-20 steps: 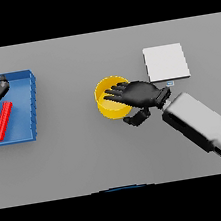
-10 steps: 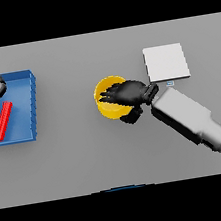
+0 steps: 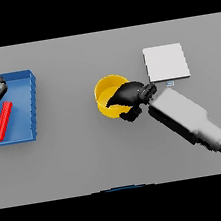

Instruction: Pick up the red beaker and tilt it to pour out 1 green nut into yellow bowl. Pick up the yellow bowl and place it on the metallic measuring scale.

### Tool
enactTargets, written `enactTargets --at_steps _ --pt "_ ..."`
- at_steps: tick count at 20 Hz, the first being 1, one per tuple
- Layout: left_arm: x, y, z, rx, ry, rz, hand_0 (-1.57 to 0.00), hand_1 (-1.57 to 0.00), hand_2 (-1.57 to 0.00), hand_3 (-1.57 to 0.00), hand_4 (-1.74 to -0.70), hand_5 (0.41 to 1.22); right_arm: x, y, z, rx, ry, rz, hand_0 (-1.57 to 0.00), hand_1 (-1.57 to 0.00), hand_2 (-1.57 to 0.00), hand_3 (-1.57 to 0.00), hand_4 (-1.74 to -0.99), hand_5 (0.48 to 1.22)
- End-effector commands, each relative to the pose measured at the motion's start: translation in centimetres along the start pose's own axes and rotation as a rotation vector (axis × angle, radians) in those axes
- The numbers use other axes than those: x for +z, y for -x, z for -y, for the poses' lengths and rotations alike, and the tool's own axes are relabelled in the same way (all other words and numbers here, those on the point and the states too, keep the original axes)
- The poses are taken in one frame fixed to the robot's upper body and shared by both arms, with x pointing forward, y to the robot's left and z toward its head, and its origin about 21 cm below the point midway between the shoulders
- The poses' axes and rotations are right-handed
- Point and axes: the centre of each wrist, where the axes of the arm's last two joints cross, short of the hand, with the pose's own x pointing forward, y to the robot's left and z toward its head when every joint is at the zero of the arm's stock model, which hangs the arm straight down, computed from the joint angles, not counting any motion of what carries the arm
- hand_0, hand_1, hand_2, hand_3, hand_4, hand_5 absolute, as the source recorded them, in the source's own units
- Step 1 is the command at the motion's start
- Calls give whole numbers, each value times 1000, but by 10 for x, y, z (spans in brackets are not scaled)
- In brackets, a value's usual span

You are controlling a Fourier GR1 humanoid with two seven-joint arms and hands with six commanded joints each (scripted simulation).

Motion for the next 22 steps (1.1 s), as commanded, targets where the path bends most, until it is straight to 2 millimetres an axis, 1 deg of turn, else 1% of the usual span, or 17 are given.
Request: enactTargets --at_steps 1,2,4,5,7,8,11,13,15,16,17,19,20,21,22 --pt "0 -1 0 -1 -7 6 1 1 1 1 -755 703 2 2 -1 4 2 16 -669 -652 -614 -309 -1394 976" --pt "-1 -3 -2 0 -10 2 1 1 1 1 -755 704 2 3 -3 -6 -6 26 -849 -836 -806 -399 -1463 1025" --pt "1 -3 -3 -4 -5 12 1 1 1 1 -756 701 3 1 -2 -9 -21 24 -1109 -1100 -1081 -706 -1557 1096" --pt "0 -1 -5 -8 -6 7 1 1 1 1 -754 700 4 0 -3 -16 -26 19 -1201 -1195 -1133 -871 -1594 1121" --pt "-2 -2 -5 -14 -7 7 1 1 1 1 -750 695 6 3 -2 -22 -38 28 -1334 -1330 -1205 -1120 -1647 1157" --pt "-2 0 -7 -20 -3 9 1 1 1 1 -747 692 5 2 -2 -17 -35 23 -1382 -1378 -1234 -1210 -1666 1170" --pt "-4 -4 -3 -29 -4 2 1 1 1 1 -735 689 7 1 -2 -20 -16 25 -1474 -1472 -1281 -1365 -1702 1195" --pt "-3 -1 -5 -31 -10 9 1 1 1 1 -733 686 8 1 0 -25 -5 27 -1509 -1508 -1288 -1389 -1716 1204" --pt "0 -2 -5 -25 -2 16 1 1 1 1 -731 685 14 4 3 -11 1 45 -1531 -1531 -1306 -1405 -1725 1210" --pt "-1 -3 -10 -25 -12 16 1 1 1 1 -730 687 15 1 8 -6 7 36 -1539 -1539 -1330 -1376 -1728 1212" --pt "-2 -4 -8 -27 -11 11 1 1 1 1 -729 690 18 -1 12 -12 13 39 -1546 -1545 -1356 -1336 -1731 1214" --pt "-2 -7 -6 -26 -11 16 1 1 1 1 -733 692 27 2 24 -16 29 18 -1555 -1554 -1386 -1286 -1735 1217" --pt "-1 -3 -4 -22 -7 15 1 1 1 1 -735 690 30 4 27 -11 33 14 -1558 -1558 -1404 -1266 -1736 1217" --pt "-3 -5 -9 -23 -16 17 1 1 1 1 -736 695 37 6 33 -13 46 10 -1561 -1560 -1413 -1252 -1737 1218" --pt "-2 -6 -8 -25 -13 22 1 1 1 1 -734 697 42 5 39 -8 65 0 -1563 -1563 -1419 -1242 -1738 1219"
